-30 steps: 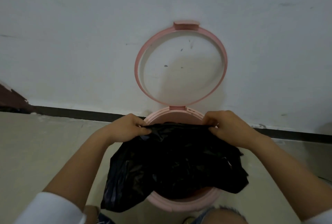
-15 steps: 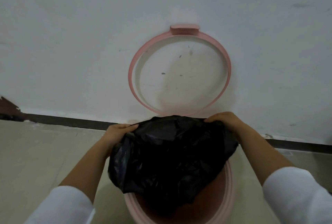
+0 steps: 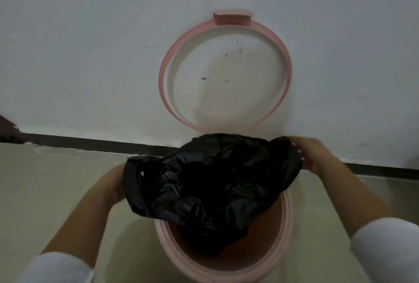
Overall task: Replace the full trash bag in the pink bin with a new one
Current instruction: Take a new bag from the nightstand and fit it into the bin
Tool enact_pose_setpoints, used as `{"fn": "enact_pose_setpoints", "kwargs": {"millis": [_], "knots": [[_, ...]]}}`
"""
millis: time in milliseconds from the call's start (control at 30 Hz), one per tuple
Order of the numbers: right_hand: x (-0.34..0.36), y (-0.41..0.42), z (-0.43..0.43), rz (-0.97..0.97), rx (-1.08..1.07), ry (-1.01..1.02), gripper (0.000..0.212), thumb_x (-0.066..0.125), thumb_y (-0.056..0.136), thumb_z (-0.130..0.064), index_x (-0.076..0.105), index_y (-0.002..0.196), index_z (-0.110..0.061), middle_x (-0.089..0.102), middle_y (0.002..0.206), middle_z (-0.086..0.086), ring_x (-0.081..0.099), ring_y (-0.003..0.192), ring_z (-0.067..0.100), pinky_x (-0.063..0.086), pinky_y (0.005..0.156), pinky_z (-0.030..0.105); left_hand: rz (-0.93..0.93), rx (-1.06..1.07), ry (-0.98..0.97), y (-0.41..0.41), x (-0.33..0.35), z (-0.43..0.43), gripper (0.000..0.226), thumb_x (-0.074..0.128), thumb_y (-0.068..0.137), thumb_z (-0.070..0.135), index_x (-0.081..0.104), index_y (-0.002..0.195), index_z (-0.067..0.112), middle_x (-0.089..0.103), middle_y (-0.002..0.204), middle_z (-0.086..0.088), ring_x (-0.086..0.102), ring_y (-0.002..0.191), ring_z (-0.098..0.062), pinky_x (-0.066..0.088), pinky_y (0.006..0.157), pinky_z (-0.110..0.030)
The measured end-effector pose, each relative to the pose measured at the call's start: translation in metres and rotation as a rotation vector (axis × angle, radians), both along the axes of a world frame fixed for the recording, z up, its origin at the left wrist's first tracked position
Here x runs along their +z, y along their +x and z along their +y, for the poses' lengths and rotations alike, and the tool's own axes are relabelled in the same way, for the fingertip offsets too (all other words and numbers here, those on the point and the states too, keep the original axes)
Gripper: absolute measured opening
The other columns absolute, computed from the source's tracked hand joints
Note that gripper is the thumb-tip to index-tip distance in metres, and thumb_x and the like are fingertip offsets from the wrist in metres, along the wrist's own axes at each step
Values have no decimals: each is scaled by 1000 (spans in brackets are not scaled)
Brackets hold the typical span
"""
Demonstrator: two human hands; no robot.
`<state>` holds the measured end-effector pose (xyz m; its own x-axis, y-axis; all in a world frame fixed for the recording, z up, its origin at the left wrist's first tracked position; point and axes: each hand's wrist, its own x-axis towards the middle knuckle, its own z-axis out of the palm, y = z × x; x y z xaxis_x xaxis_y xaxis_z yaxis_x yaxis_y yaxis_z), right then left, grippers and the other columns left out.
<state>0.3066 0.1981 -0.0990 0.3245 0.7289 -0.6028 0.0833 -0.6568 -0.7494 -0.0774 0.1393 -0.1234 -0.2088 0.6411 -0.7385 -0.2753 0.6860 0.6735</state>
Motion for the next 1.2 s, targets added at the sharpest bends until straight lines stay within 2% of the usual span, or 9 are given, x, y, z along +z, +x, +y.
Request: {"fn": "enact_pose_setpoints", "kwargs": {"millis": [167, 300, 400, 500, 633, 733, 900, 1100, 1200], "knots": [[51, -22, -47, -374, 133, 648, 11, 58, 77, -4, 67, 81, -9, 65, 73, -1, 58, 69, 12, 46, 69, 21, 666, 103, 482, -8, 36, -13, 20, 56, 90, 21, 65, 107, 15, 63, 105, 0, 55, 98, -15, 42, 87, -30], [48, -56, -102, -684, 780, 853, 23, 46, 62, -13, 65, 72, -7, 65, 79, 2, 56, 79, 15, 42, 77, 24, 1167, -416, 1099, 46, 61, -56, 15, 57, 86, 19, 68, 90, 9, 65, 93, 0, 58, 94, -24, 38, 91, -33], [33, -54, -118, -963, 1126, 748, 26, 45, 60, -21, 63, 77, -15, 64, 88, -2, 57, 92, 20, 28, 86, 28, 1215, -857, 1264, 64, 39, -80, 22, 61, 84, 33, 69, 89, 13, 68, 94, -1, 59, 101, -21, 42, 91, -35], [23, -41, -129, -1147, 1216, 707, 35, 44, 63, -27, 66, 88, -18, 65, 98, -3, 57, 100, 18, 26, 93, 31, 1280, -1100, 1172, 59, 20, -97, 43, 63, 76, 55, 63, 101, 20, 63, 106, 0, 50, 108, -17, 36, 94, -31], [16, -24, -145, -1333, 1144, 739, 15, 67, 71, -18, 67, 86, -20, 66, 83, -2, 65, 81, 22, 30, 91, 38, 1257, -1113, 1054, 46, 12, -102, 46, 64, 73, 34, 50, 115, 23, 53, 113, -1, 54, 100, -19, 42, 80, -29], [11, -14, -162, -1312, 1087, 782, 9, 69, 75, -14, 68, 81, -21, 65, 75, -3, 65, 74, 21, 30, 93, 38, 1105, -1050, 1065, 41, 15, -107, 31, 55, 77, 23, 54, 108, 24, 59, 100, 3, 56, 82, -11, 39, 65, -16], [3, 1, -195, -1159, 1011, 735, 11, 58, 76, -26, 69, 74, -24, 66, 75, -11, 62, 75, 11, 30, 90, 32, 922, -1112, 1192, 34, 4, -139, 17, 61, 82, 25, 74, 93, 21, 66, 83, 6, 59, 76, -6, 47, 67, -18], [-29, 4, -212, -1065, 1117, 629, 3, 70, 67, -30, 73, 68, -31, 68, 71, -15, 53, 73, 4, 30, 78, 29, 847, -1175, 1136, 33, -34, -182, 16, 59, 88, 30, 74, 91, 26, 68, 86, 10, 57, 80, -3, 46, 66, -15], [-42, 4, -198, -869, 966, 503, 2, 75, 73, -23, 76, 73, -25, 74, 79, -10, 66, 78, 10, 47, 77, 36, 763, -1040, 1000, 33, -43, -179, 24, 54, 90, 38, 74, 91, 25, 70, 92, 16, 60, 87, 1, 45, 76, -8]]}}
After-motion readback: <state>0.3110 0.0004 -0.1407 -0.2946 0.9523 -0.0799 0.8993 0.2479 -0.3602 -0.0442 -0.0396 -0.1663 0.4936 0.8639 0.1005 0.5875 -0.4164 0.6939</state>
